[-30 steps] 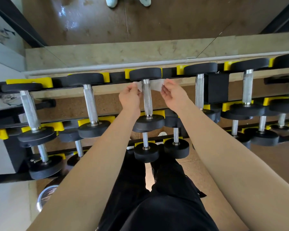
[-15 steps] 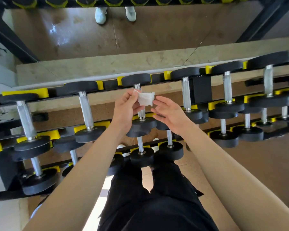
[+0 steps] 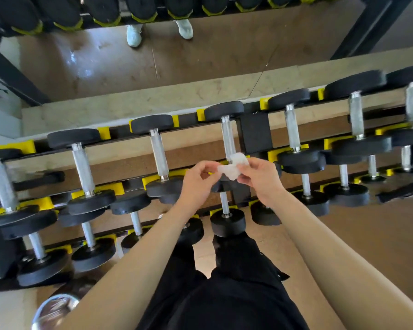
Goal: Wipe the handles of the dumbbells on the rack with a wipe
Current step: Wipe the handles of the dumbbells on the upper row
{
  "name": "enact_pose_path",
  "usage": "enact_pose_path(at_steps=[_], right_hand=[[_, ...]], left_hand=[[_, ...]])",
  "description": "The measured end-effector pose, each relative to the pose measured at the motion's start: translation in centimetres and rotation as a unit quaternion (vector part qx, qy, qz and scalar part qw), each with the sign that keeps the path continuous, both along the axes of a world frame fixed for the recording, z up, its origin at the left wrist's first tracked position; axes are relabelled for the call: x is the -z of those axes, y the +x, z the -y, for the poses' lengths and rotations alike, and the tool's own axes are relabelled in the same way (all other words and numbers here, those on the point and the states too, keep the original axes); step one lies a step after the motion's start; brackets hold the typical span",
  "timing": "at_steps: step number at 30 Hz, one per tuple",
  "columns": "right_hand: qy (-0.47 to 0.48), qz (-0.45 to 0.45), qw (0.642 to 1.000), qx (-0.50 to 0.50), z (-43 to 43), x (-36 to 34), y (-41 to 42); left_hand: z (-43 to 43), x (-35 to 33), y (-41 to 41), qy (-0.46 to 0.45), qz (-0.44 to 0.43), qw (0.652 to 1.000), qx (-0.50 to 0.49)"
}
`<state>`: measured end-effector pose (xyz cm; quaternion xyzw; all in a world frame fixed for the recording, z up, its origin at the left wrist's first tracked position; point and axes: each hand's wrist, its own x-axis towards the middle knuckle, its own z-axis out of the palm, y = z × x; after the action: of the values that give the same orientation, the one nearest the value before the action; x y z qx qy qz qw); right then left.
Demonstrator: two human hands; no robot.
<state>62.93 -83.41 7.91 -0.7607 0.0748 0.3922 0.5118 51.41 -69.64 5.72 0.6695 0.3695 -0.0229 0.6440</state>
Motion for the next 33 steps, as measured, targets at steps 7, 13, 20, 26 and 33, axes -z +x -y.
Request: enact_pose_path(at_steps=[7,13,20,26,33], right_hand=[[-0.122,0.193,0.966,-0.119,-2.9,3.2,10.1],[-0.138,0.250,0.929,-0.236,-4.3,5.6,8.3],[-0.179,0.271,0.840,-0.434,-0.1,4.8,9.0],[-0.144,0.482,0.712,-0.491,-4.7,3.5,10.6],[-0.198,0.472,0.499,-0.699,-4.1,5.6,7.6]], left_hand=[[3.7,4.0,2.7,0.124,-0.147,0.981,0.028],[5.0,4.4,3.3,0.172,-0.164,0.971,-0.017],[4.3,4.8,3.1,0.159,-0.156,0.975,-0.007],[3.8,5.2,2.8,0.131,-0.139,0.981,-0.010],[4.6,5.6,2.5,0.130,-0.123,0.983,-0.038]])
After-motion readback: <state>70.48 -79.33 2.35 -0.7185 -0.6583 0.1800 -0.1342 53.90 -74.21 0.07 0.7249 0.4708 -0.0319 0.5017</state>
